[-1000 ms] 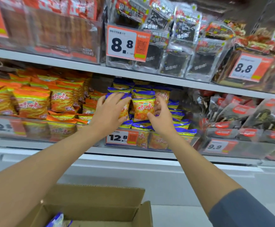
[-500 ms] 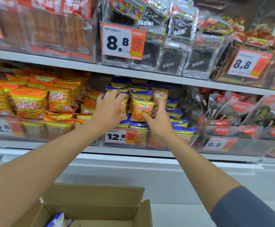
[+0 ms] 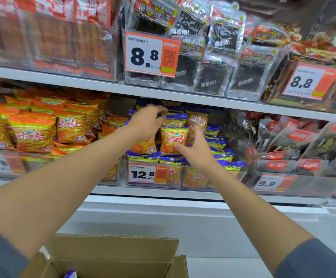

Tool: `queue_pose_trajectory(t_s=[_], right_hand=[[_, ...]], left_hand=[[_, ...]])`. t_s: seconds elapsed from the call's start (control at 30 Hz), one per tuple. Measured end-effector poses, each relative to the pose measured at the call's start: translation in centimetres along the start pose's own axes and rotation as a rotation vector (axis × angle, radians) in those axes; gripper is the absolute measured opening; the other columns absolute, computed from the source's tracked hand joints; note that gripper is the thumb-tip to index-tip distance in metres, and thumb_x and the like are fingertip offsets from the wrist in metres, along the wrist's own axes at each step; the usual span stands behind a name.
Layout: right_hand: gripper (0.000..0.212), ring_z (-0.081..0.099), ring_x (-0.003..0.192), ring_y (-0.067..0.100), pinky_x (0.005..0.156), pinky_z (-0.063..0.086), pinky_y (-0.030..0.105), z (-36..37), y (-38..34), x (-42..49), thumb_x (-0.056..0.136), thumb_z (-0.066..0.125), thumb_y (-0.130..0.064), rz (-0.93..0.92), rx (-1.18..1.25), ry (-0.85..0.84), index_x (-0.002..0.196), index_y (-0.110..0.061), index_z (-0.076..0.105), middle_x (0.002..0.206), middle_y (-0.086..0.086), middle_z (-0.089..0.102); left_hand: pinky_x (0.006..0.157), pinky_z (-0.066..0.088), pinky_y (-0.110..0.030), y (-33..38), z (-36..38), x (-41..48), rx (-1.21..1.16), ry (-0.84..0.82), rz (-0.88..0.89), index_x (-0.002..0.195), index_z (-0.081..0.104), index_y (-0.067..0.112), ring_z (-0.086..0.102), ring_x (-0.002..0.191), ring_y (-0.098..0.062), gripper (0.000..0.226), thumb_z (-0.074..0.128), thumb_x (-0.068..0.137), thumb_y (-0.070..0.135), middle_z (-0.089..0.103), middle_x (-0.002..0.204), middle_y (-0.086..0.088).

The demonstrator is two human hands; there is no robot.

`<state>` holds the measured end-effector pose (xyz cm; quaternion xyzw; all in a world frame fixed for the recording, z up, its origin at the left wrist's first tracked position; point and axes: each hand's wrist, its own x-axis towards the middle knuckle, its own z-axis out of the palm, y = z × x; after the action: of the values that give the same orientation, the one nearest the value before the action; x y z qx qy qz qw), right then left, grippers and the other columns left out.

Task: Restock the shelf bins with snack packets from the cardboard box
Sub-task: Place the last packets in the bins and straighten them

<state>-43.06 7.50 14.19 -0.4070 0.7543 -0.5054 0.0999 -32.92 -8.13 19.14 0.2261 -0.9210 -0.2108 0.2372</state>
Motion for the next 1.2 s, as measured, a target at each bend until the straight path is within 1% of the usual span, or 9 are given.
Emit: queue_pose_trajectory(t_s=[0.13,0.3,0.4,0.5,0.67,0.77,0.93,1.07,1.2], right_hand=[[0.08,0.062,0.102,0.01,0.09,0.054,0.035,-0.1,0.0,-0.3,0.084,0.075,-0.026,-0.023,0.022,0.016,0.148,-0.031,0.027,0.12,-0.003,0.057],[0.067,0.058,0.1,0.009,0.085,0.049,0.027,-1.1,-0.5,-1.0,0.086,0.07,-0.023,-0.104,0.092,0.137,0.141,-0.032,0.034,0.114,-0.006,0.057],[0.066,0.058,0.099,0.009,0.087,0.049,0.027,-1.4,-0.5,-1.2,0.087,0.07,-0.026,-0.093,0.07,0.104,0.143,-0.031,0.034,0.115,-0.006,0.056],[0.066,0.057,0.098,0.006,0.087,0.053,0.03,-1.1,-0.1,-1.6,0.088,0.069,-0.029,-0.056,0.051,0.051,0.145,-0.031,0.035,0.111,-0.012,0.053],[0.055,0.058,0.095,0.011,0.078,0.053,0.025,-0.8,-0.3,-1.2,0.087,0.071,-0.027,-0.038,0.091,0.084,0.135,-0.032,0.044,0.108,-0.008,0.054],[0.057,0.061,0.103,0.014,0.082,0.056,0.029,-0.8,-0.5,-0.3,0.084,0.073,-0.028,0.11,0.219,-0.023,0.13,-0.036,0.041,0.119,-0.002,0.056],[0.121,0.056,0.121,0.026,0.105,0.045,0.05,-0.5,-1.5,1.2,0.046,0.084,-0.047,0.333,0.32,-0.091,0.15,-0.03,0.024,0.139,0.001,0.05],[0.067,0.059,0.095,0.009,0.074,0.049,0.026,-1.3,-1.7,1.7,0.077,0.077,-0.023,0.242,0.26,-0.045,0.133,-0.02,0.04,0.108,-0.006,0.059],[0.076,0.057,0.103,0.011,0.08,0.045,0.025,-1.6,-1.0,1.7,0.081,0.075,-0.014,0.187,0.271,-0.067,0.145,-0.018,0.033,0.121,-0.005,0.055]], left_hand=[[0.081,0.047,-0.031,-0.3,0.0,1.2,-0.035,-0.026,-0.037,0.119,0.063,0.018,0.056,0.1,-0.02,0.03,0.065,0.092,0.031,0.058,0.114,-0.002],[0.063,0.033,-0.026,-0.4,-0.1,2.0,-0.2,0.028,-0.05,0.111,0.062,0.017,0.051,0.081,-0.019,0.019,0.061,0.094,0.025,0.055,0.091,-0.004],[0.08,0.035,-0.024,-0.3,-0.2,1.9,0.047,-0.098,-0.022,0.128,0.059,0.019,0.052,0.106,-0.019,0.03,0.054,0.098,0.024,0.057,0.124,-0.008],[0.108,0.035,-0.037,-0.3,0.1,1.7,0.138,-0.129,0.021,0.136,0.054,0.027,0.042,0.132,-0.026,0.037,0.05,0.1,0.029,0.048,0.145,-0.002],[0.105,0.033,-0.048,-0.9,-1.0,-1.5,0.205,0.182,0.15,0.136,0.052,0.032,0.044,0.129,-0.027,0.04,0.051,0.097,0.039,0.054,0.138,0.0],[0.106,0.03,-0.05,-1.8,-1.1,-3.5,0.268,0.05,0.176,0.136,0.049,0.036,0.039,0.134,-0.023,0.047,0.058,0.091,0.046,0.049,0.143,0.005],[0.11,0.019,-0.045,-2.0,-0.1,-4.5,0.356,0.029,0.142,0.147,0.034,0.036,0.033,0.138,-0.019,0.063,0.06,0.09,0.046,0.042,0.149,0.006],[0.111,0.019,-0.044,-2.2,-0.1,-4.4,0.357,0.037,0.149,0.148,0.032,0.034,0.032,0.138,-0.019,0.063,0.059,0.092,0.045,0.041,0.149,0.005],[0.111,0.019,-0.044,-2.3,0.0,-4.8,0.348,0.053,0.178,0.149,0.028,0.036,0.033,0.137,-0.018,0.062,0.055,0.094,0.045,0.042,0.149,0.006]])
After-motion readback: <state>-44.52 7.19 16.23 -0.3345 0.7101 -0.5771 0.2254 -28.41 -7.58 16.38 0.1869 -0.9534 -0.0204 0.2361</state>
